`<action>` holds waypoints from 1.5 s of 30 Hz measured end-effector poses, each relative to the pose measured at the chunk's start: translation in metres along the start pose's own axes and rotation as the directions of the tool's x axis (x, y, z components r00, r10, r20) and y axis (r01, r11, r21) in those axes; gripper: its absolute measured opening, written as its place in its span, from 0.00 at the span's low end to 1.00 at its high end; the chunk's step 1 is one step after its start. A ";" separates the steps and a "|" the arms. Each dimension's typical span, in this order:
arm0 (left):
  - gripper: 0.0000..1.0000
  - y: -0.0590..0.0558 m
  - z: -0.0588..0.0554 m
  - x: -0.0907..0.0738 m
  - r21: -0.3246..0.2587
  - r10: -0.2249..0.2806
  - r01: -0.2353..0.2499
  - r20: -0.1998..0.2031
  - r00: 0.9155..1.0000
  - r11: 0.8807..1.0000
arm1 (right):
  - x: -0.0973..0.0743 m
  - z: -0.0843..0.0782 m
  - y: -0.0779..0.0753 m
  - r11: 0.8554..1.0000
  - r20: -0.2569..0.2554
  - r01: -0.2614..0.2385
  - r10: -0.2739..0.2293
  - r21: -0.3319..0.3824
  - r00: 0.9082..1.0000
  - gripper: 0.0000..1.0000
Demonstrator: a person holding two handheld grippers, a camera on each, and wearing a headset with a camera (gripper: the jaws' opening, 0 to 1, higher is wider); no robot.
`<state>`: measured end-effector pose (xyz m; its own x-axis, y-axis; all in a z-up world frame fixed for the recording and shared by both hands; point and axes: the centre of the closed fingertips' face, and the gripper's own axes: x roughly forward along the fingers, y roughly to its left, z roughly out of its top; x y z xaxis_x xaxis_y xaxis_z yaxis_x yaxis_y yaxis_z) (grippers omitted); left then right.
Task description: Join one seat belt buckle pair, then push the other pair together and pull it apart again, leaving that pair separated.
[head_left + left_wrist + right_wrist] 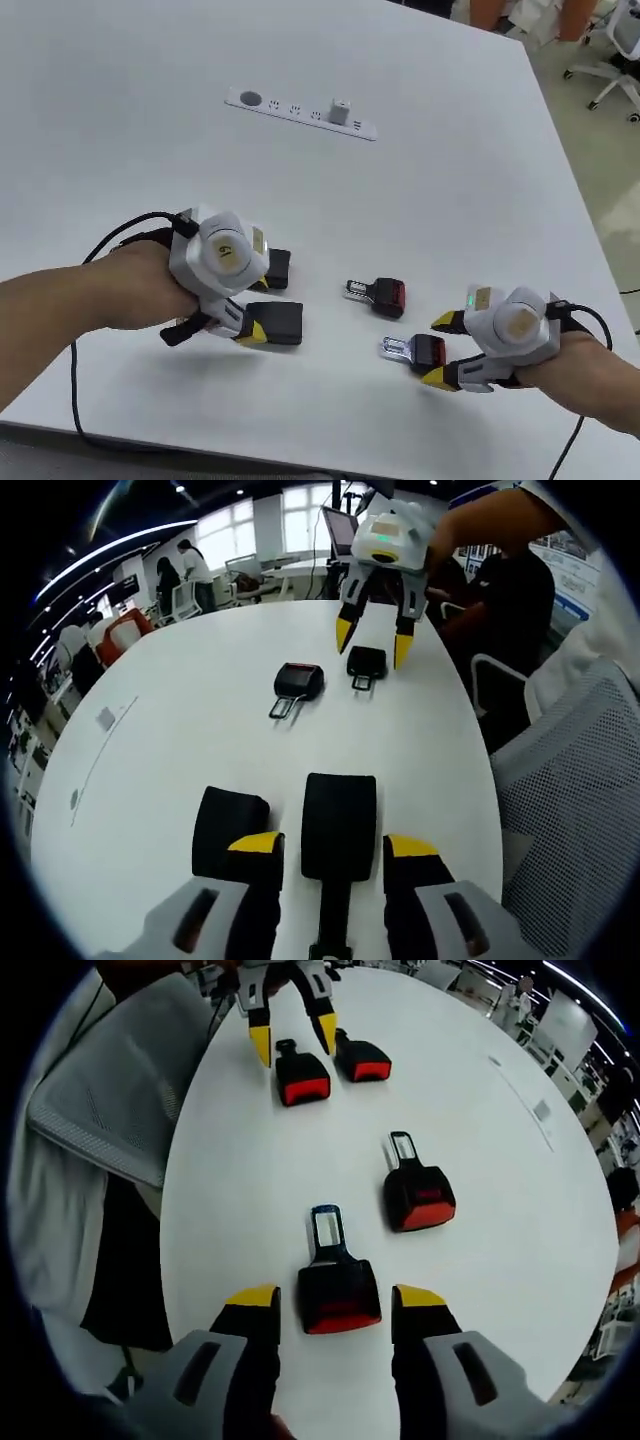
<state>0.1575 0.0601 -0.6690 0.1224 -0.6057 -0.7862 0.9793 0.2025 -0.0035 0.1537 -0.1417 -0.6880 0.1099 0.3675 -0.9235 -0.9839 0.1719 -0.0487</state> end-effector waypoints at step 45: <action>0.34 -0.006 -0.016 0.019 0.072 -0.041 0.047 -0.086 0.995 0.996 | 0.009 -0.003 -0.002 0.991 -0.098 -0.095 0.085 -0.094 0.992 0.33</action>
<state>0.1512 0.0594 -0.6932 0.0683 -0.5452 -0.8355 0.9930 0.1180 0.0041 0.1563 -0.1416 -0.6976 0.0112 0.2897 -0.9571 -0.9988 0.0497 0.0033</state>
